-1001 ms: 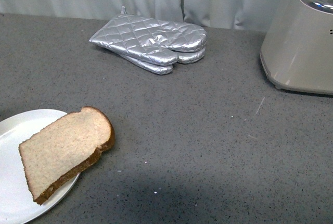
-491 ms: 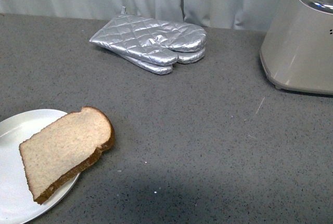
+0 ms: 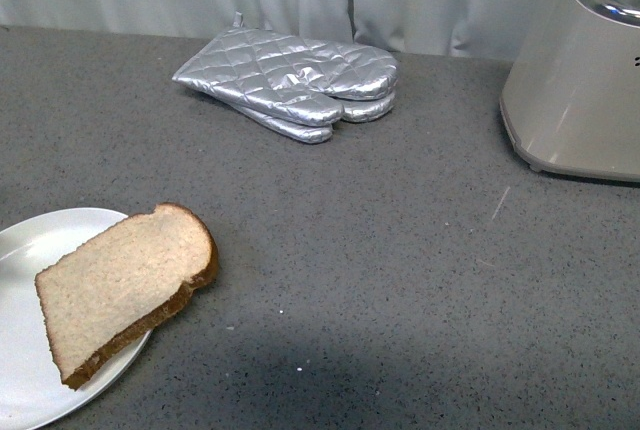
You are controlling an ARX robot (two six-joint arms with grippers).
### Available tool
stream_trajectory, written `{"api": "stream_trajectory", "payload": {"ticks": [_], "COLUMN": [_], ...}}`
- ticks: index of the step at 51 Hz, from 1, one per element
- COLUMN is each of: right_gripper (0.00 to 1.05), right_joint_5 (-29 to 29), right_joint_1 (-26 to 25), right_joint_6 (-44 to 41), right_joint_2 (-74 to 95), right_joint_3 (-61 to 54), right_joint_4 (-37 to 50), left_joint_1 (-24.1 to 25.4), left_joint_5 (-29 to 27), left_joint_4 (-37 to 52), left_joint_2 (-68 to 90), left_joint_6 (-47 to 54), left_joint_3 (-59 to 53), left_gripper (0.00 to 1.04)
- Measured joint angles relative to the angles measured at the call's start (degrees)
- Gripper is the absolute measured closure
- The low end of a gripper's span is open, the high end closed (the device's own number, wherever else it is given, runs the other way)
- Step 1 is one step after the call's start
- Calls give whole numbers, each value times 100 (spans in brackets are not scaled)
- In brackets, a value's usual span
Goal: Put bread into toaster
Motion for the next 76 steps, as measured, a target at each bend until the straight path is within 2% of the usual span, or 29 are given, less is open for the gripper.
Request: {"api": "stream_trajectory", "payload": {"ticks": [2, 10, 16, 31, 39, 51, 63, 76], "right_gripper": [9, 9, 9, 9, 9, 9, 9, 9], "right_joint_5": [0, 0, 0, 0, 0, 0, 0, 0], "right_joint_1": [0, 0, 0, 0, 0, 0, 0, 0], "right_joint_6": [0, 0, 0, 0, 0, 0, 0, 0], "right_joint_2": [0, 0, 0, 0, 0, 0, 0, 0], "right_joint_3": [0, 0, 0, 0, 0, 0, 0, 0], "right_joint_4": [0, 0, 0, 0, 0, 0, 0, 0], "left_joint_1": [-9, -35, -35, -177, -562, -1550, -2833, -3700], "left_joint_5": [9, 122, 306, 350, 393, 520, 535, 291], "left_joint_4": [-61, -149, -184, -289, -256, -160, 142, 612], "left_joint_2": [7, 20, -2, -212, -463, -754, -800, -400], "left_joint_6": [44, 39, -7, -597, -1161, -1847, -2671, -3440], "left_joint_3": [0, -9, -44, -144, -177, -177, -76, 367], "left_gripper": [52, 84, 102, 101, 101, 101, 101, 101]}}
